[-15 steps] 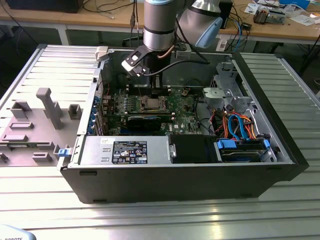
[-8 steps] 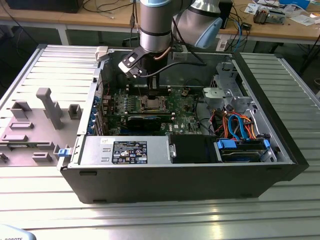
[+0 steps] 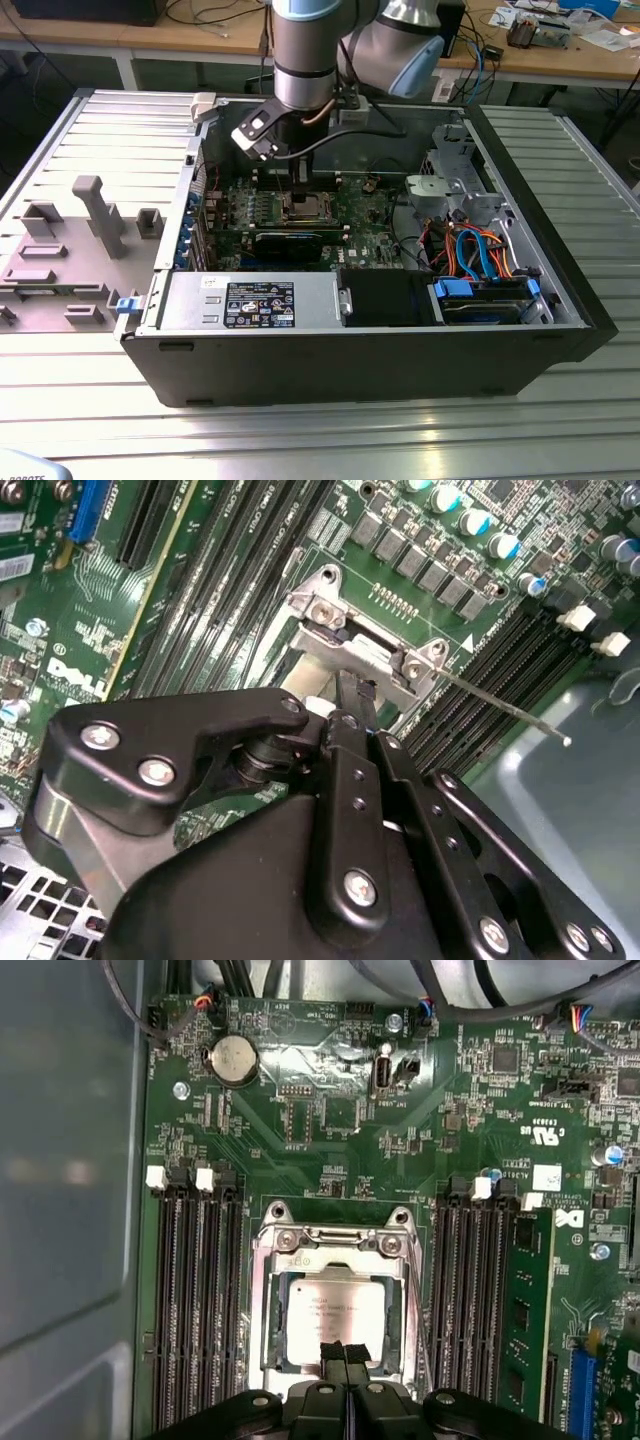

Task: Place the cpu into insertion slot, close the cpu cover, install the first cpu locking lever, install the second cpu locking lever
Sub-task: 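Close the cpu cover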

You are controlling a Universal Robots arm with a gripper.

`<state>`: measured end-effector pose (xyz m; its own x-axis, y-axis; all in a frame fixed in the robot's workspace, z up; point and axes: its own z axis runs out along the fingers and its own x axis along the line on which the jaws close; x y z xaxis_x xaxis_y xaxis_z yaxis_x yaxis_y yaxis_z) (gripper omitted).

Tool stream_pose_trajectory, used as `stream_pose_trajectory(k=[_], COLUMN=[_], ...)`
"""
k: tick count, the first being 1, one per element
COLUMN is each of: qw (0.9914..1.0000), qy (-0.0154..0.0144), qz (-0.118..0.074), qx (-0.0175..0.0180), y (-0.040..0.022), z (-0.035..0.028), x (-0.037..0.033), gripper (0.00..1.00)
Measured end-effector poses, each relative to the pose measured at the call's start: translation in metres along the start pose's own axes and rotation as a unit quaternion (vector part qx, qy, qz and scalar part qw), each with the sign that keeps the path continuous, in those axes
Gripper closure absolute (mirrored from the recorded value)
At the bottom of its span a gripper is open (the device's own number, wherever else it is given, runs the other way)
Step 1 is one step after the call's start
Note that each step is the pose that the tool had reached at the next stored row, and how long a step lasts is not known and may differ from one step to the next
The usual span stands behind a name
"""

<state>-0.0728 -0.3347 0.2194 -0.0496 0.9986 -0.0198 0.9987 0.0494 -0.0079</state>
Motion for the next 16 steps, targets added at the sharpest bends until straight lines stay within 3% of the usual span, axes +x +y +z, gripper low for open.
stream_pose_trajectory(k=[4, 6, 8, 12, 16], qw=[1.0, 1.0, 1.0, 1.0, 1.0], qy=[0.0, 0.0, 0.0, -0.0012, -0.0012], qz=[0.0, 0.0, 0.001, 0.001, 0.001], qx=[0.0, 0.0, 0.0, 0.0, 0.0], y=[-0.0084, -0.0088, -0.0088, -0.009, -0.009], z=[0.0056, 0.0118, 0.0132, 0.0133, 0.007], x=[0.0006, 0.0007, 0.0007, 0.0011, 0.0016], gripper=[0.89, 0.89, 0.89, 0.89, 0.89])
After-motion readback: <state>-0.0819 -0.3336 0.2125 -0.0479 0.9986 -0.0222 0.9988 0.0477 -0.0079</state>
